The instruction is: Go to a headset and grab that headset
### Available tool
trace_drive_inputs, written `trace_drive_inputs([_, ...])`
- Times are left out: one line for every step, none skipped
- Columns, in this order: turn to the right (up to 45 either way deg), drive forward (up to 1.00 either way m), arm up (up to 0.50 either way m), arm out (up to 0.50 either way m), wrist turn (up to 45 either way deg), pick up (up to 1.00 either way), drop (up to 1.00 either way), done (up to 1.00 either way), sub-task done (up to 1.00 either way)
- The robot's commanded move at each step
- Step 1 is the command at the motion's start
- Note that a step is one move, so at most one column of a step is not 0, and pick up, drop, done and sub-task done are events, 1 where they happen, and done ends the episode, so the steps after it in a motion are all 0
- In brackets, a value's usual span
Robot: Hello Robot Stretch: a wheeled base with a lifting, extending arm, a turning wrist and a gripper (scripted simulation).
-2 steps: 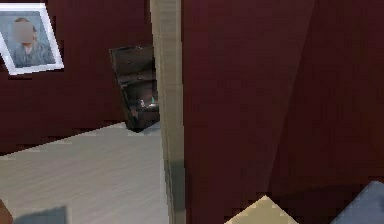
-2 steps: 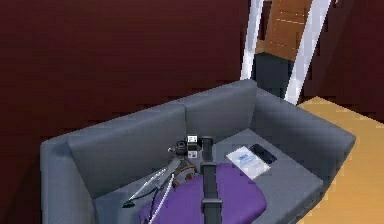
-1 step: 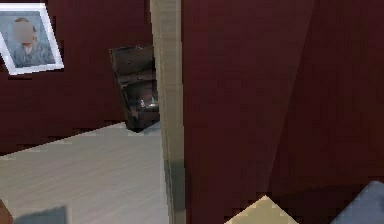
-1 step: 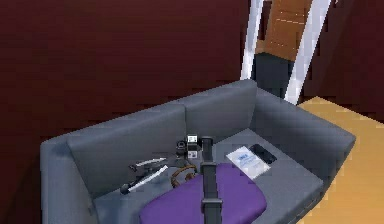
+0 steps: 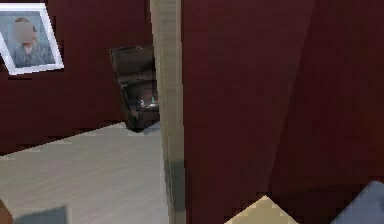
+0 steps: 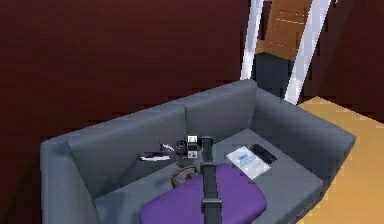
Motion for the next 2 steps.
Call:
trace_drive_inputs([0.0,0.0,0.0,0.0,33.0,0.0,0.0,0.0,0.0])
trace_drive_inputs([0.0,0.0,-0.3,0.0,0.0,0.0,0.0,0.0,0.0])
